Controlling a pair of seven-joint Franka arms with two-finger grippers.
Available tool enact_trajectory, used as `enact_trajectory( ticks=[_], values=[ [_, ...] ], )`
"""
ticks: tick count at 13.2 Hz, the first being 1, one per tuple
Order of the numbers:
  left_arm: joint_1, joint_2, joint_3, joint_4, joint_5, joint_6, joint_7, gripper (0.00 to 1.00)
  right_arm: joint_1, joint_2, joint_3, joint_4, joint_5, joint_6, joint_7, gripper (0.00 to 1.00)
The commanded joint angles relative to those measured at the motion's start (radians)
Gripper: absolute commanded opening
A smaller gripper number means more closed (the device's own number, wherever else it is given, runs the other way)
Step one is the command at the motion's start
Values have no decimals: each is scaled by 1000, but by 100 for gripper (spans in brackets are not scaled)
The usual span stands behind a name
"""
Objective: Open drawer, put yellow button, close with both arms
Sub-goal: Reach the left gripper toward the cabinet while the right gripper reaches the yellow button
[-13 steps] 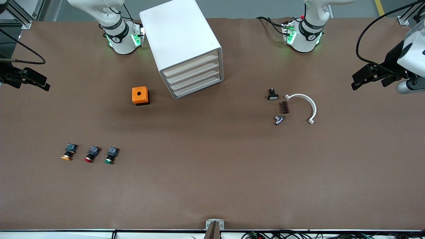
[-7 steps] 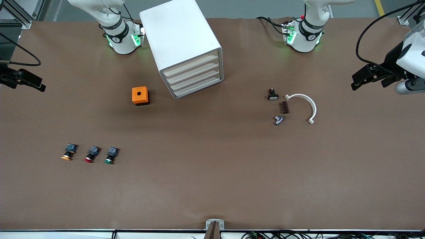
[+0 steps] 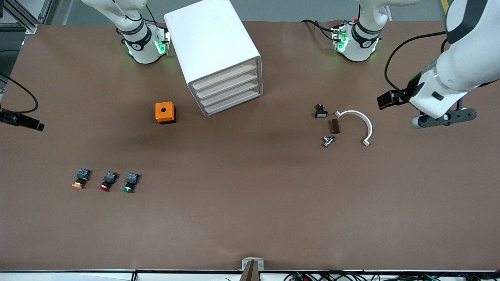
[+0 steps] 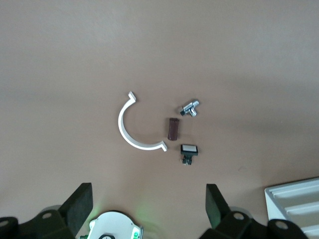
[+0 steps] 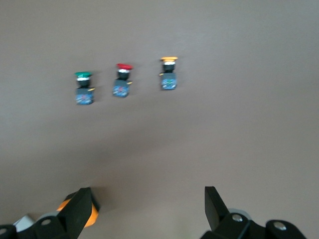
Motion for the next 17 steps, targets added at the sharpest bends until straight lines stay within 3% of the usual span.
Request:
enact_trajectory(
  ticks=[1, 5, 8, 14, 17],
  values=[
    [0, 33, -14, 14, 1, -25, 60, 100, -68, 102, 11, 19, -30, 59, -94, 100],
    [-37, 103, -22, 17, -98, -25, 50, 100, -120, 249, 12, 19, -30, 185, -99, 100],
    [-46, 160, -22, 13, -111, -28, 40, 100, -126, 338, 12, 19, -13, 277, -15, 100],
    [-58, 198, -20, 16, -112, -35, -232, 100, -83, 460, 14, 6, -13, 481, 62, 100],
    [-133, 229, -20, 22, -111, -33, -413, 100, -63, 477, 14, -27, -15, 565, 78, 100]
  ],
)
